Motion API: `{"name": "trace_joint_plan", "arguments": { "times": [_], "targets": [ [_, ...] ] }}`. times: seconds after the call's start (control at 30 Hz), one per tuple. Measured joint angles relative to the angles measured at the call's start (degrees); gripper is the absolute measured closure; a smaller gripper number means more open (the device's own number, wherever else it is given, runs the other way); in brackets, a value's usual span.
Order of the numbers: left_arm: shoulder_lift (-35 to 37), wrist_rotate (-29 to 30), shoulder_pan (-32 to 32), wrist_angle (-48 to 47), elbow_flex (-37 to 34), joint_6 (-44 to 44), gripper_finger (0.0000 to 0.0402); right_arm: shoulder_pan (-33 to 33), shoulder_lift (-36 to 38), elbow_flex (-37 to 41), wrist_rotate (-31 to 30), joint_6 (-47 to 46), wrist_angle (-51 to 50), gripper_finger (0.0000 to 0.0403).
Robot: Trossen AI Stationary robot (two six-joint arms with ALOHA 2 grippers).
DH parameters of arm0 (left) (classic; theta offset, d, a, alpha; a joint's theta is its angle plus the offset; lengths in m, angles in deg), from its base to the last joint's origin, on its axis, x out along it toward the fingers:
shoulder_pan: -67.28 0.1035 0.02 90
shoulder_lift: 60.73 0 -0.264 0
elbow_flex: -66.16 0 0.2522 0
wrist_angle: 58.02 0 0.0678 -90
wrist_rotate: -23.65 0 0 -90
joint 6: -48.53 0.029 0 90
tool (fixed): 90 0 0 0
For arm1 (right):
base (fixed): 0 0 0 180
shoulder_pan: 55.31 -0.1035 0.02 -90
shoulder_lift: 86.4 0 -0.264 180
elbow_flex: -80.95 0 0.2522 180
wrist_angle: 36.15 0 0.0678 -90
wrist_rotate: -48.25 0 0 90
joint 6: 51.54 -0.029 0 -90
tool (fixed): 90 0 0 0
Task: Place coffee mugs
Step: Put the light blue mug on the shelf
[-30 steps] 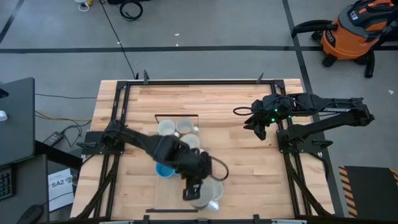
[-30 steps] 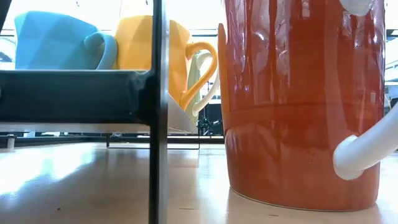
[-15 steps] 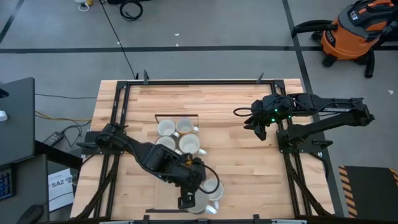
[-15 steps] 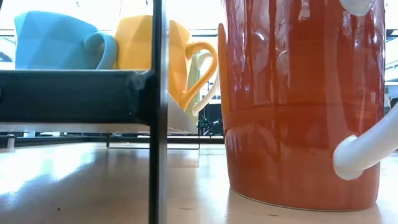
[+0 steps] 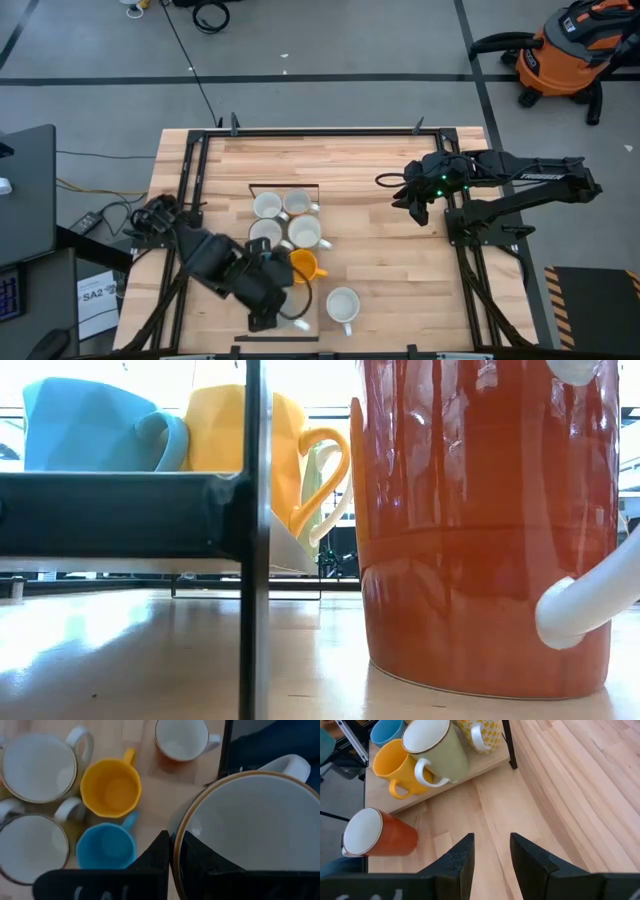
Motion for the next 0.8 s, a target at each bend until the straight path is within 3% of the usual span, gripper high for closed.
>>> {"name": "trace_joint_plan", "arguments": {
  "times": [0.3, 0.63, 0.8],
  "targets": [
    [0.8, 8.0, -4.9, -0.6, -5.7, -7.0, 0.0369, 0.0, 0.0, 0.0, 0.0, 0.0, 0.0, 0.0273],
    [1.2, 6.9, -6.1, -0.3, -12.2, -9.6, 0.0368, 0.0, 0.0, 0.0, 0.0, 0.0, 0.1, 0.0273],
    [5.8, 7.4, -5.9, -0.3, -16.7, -11.4, 0.0367, 0.0, 0.0, 0.0, 0.0, 0.0, 0.1, 0.0273]
  ]
}}
